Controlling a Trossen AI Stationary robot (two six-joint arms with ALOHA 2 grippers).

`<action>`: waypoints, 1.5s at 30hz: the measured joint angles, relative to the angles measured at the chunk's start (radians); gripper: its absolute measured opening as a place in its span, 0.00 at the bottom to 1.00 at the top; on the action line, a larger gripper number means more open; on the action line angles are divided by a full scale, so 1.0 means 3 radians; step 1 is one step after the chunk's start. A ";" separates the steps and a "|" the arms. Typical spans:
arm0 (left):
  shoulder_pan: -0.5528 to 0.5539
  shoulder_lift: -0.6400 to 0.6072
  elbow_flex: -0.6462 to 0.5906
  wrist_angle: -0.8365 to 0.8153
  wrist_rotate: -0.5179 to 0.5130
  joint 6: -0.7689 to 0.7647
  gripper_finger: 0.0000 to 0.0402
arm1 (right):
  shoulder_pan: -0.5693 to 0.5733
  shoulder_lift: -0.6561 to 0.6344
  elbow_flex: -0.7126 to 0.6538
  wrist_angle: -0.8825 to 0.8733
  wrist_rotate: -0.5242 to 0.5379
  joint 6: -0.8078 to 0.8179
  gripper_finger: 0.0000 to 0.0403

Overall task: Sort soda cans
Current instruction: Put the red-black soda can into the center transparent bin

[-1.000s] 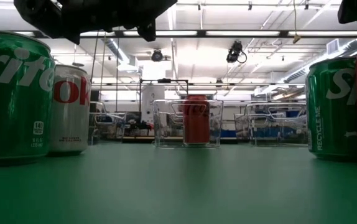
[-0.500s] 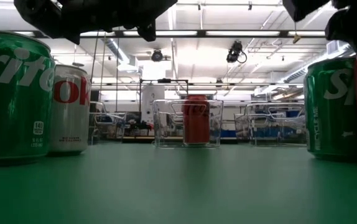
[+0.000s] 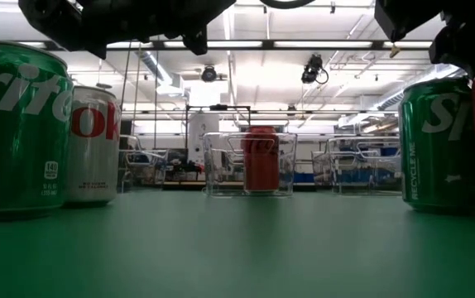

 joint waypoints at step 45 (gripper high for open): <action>0.0490 -0.0947 0.0013 -0.1170 -0.0222 0.0113 0.01 | -0.2839 -0.0056 0.2265 -0.0345 0.0896 -0.2539 0.78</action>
